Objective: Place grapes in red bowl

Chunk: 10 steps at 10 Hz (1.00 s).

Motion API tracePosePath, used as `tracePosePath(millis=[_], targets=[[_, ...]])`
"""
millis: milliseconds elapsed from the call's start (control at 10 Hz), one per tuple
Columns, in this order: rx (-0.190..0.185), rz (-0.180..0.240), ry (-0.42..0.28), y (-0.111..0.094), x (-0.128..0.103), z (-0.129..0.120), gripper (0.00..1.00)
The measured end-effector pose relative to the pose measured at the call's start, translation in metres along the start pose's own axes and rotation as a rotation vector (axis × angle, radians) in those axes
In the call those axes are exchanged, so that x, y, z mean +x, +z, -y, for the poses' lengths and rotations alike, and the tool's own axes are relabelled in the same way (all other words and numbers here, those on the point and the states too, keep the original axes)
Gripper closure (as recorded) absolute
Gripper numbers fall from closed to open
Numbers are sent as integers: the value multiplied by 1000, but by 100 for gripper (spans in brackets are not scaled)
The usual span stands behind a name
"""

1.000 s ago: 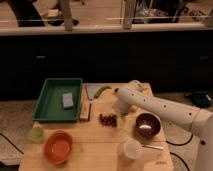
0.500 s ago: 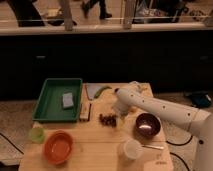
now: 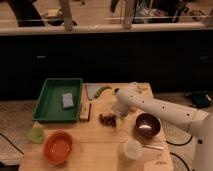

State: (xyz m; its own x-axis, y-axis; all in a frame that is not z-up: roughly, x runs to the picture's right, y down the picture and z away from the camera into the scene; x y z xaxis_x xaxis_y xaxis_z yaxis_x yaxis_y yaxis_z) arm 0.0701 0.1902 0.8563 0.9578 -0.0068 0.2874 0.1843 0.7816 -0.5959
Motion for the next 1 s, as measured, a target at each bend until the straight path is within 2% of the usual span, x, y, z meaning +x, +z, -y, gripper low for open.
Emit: tracePosePath(millis=[800,900,1000], targets=[[1,5,-2,4,5,-2,20],[1,6,-1,5,7,-2,21],[1,7,0,5,9,-3,29]])
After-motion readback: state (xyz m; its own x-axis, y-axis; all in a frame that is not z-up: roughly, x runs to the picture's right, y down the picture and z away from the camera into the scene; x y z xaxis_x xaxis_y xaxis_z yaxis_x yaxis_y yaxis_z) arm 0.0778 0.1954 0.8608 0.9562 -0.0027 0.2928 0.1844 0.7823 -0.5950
